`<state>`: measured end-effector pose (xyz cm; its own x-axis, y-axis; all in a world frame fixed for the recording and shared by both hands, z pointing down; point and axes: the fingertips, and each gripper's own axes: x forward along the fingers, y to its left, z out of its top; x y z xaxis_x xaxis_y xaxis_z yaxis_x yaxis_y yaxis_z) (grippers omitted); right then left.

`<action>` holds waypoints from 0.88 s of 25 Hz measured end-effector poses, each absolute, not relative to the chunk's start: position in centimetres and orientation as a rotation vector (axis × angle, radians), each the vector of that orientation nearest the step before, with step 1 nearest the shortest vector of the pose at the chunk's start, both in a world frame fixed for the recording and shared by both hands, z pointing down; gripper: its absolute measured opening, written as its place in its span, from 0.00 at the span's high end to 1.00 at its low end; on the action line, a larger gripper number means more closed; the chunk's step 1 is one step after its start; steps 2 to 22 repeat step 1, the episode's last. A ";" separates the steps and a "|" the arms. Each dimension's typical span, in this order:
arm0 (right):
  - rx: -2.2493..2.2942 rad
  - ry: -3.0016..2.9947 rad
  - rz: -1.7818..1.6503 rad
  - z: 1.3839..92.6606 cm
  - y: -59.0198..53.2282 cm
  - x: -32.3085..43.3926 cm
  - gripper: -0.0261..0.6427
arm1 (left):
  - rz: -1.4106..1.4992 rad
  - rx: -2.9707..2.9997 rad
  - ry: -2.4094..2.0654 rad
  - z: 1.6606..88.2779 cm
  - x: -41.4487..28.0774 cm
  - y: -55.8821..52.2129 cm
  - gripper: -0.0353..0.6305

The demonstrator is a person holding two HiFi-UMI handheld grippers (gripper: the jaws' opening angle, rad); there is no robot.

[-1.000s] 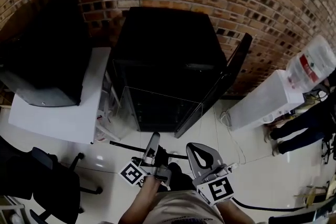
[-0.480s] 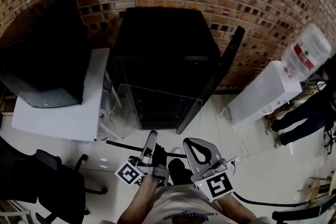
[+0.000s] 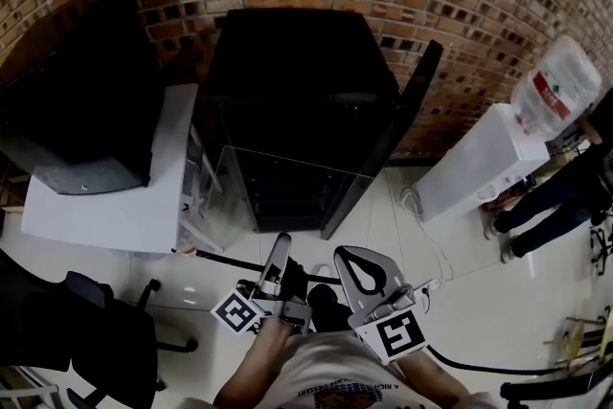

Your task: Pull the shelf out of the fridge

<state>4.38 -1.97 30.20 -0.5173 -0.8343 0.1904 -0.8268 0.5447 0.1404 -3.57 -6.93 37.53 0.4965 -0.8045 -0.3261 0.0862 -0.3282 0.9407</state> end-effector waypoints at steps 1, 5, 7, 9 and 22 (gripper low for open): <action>1.395 -2.548 -0.047 30.2 -1.9 4.4 0.95 | -1.032 1.657 -0.621 37.5 -3.6 -6.8 0.93; 1.395 -2.548 -0.047 30.2 -1.9 4.4 0.95 | -1.032 1.657 -0.621 37.5 -3.6 -6.8 0.93; 1.395 -2.548 -0.047 30.2 -1.9 4.4 0.95 | -1.032 1.657 -0.621 37.5 -3.6 -6.8 0.93; 1.395 -2.548 -0.047 30.2 -1.9 4.4 0.95 | -1.032 1.657 -0.621 37.5 -3.6 -6.8 0.93; 1.395 -2.548 -0.047 30.2 -1.9 4.4 0.95 | -1.032 1.657 -0.621 37.5 -3.6 -6.8 0.93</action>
